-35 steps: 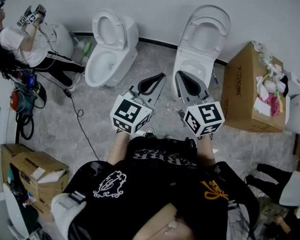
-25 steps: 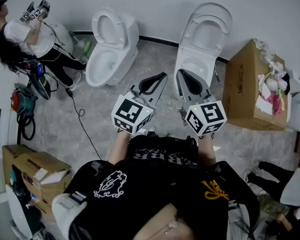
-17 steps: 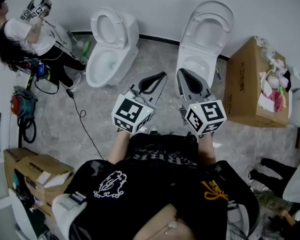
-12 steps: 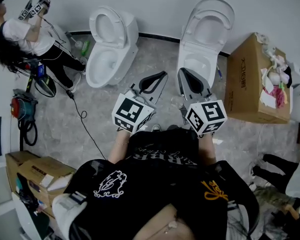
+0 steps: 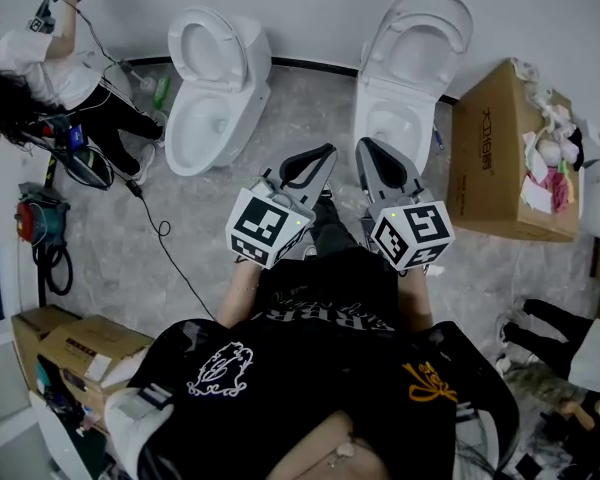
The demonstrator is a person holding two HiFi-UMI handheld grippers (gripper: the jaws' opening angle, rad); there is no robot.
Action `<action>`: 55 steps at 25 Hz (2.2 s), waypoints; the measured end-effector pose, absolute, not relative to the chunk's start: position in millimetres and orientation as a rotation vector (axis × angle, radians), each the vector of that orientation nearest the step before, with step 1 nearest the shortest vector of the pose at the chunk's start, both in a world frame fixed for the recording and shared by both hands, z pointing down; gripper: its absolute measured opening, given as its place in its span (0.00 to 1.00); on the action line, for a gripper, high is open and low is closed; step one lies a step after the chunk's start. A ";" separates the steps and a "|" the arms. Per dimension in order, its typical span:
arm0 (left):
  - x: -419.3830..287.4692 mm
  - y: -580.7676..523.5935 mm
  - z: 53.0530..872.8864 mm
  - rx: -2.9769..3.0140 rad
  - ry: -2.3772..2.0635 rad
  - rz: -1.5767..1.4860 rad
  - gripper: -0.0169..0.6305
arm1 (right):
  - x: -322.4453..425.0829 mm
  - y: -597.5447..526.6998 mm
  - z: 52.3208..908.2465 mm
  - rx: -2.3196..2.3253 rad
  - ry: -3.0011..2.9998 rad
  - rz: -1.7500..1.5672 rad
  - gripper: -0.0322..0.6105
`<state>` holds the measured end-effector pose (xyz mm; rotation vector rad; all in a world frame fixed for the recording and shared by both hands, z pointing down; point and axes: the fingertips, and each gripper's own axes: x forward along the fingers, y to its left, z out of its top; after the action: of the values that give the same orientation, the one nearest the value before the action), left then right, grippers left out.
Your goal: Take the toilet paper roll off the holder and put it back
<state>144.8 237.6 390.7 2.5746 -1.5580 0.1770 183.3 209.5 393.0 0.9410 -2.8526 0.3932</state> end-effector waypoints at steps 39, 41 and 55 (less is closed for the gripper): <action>76.2 -103.4 406.2 2.615 -1.492 0.313 0.07 | 110.7 -131.0 433.2 1.027 -2.807 0.536 0.07; 69.7 -108.4 407.2 2.612 -1.487 0.323 0.07 | 105.9 -136.1 434.3 1.033 -2.808 0.551 0.07; -0.7 -208.1 406.7 2.715 -1.387 0.330 0.07 | 47.4 -224.5 433.5 1.180 -2.755 0.522 0.08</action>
<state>-0.7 -208.1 406.7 2.7151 -1.3872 0.3302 47.4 -224.5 433.5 1.1805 -2.7549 0.5216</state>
